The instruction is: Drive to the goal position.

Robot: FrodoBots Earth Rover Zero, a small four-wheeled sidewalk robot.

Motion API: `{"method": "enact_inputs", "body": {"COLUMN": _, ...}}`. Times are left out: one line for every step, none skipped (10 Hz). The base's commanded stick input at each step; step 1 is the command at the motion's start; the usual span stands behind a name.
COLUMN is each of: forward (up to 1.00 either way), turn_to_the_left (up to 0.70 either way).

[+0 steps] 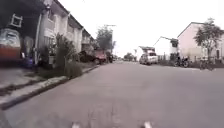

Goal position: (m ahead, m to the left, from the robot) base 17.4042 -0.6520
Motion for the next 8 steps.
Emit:
{"method": "enact_inputs", "body": {"forward": 0.85, "turn_to_the_left": 0.0}}
{"method": "enact_inputs", "body": {"forward": 0.85, "turn_to_the_left": 0.0}}
{"method": "enact_inputs", "body": {"forward": 0.85, "turn_to_the_left": 0.0}}
{"method": "enact_inputs", "body": {"forward": 0.85, "turn_to_the_left": 0.0}}
{"method": "enact_inputs", "body": {"forward": 0.85, "turn_to_the_left": 0.0}}
{"method": "enact_inputs", "body": {"forward": 0.85, "turn_to_the_left": 0.0}}
{"method": "enact_inputs", "body": {"forward": 0.85, "turn_to_the_left": 0.0}}
{"method": "enact_inputs", "body": {"forward": 0.85, "turn_to_the_left": 0.0}}
